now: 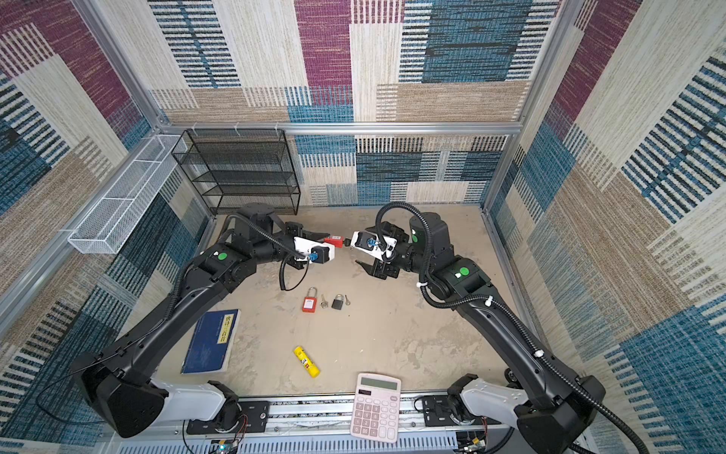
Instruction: Lock with the key
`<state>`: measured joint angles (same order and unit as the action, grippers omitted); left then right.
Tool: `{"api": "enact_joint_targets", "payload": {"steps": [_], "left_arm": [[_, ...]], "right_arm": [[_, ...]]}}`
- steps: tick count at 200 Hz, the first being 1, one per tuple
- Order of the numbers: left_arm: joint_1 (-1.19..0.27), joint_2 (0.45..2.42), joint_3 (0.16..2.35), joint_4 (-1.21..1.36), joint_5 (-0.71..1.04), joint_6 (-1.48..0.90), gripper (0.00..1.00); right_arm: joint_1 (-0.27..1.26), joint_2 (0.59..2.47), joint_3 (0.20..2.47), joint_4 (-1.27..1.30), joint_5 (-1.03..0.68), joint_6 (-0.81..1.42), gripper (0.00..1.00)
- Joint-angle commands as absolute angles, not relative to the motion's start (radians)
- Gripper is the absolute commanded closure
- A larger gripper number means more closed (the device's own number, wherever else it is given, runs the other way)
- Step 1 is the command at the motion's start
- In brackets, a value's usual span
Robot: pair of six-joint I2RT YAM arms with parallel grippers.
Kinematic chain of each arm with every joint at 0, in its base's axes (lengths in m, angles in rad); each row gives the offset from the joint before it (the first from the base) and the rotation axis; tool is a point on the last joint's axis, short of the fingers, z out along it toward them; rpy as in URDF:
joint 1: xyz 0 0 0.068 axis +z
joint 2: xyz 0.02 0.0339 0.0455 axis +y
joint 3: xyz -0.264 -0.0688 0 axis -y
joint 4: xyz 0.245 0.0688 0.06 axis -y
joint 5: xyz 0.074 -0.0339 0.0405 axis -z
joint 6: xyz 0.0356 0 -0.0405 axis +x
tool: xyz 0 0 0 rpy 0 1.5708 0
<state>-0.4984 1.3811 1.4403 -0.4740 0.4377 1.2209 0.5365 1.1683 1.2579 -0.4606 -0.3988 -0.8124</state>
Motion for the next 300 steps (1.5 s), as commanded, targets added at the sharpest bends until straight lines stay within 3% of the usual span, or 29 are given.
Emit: {"api": "enact_joint_targets", "payload": {"steps": [1, 37, 83, 300], "left_arm": [[-0.469, 1.405, 1.515, -0.666, 0.57, 1.079, 1.0], [-0.446, 1.383, 1.51, -0.679, 0.681, 0.986, 1.0], [-0.416, 1.375, 1.523, -0.705, 0.736, 0.972, 1.0], [-0.413, 1.385, 1.52, -0.669, 0.763, 0.977, 1.0]], "right_arm": [[0.536, 1.184, 1.263, -0.373, -0.475, -0.842, 0.19], [0.537, 1.256, 1.348, -0.367, -0.708, -0.749, 0.21], [0.537, 1.342, 1.418, -0.403, -0.839, -0.705, 0.24], [0.575, 1.448, 1.425, -0.328, -0.838, -0.654, 0.66]]}}
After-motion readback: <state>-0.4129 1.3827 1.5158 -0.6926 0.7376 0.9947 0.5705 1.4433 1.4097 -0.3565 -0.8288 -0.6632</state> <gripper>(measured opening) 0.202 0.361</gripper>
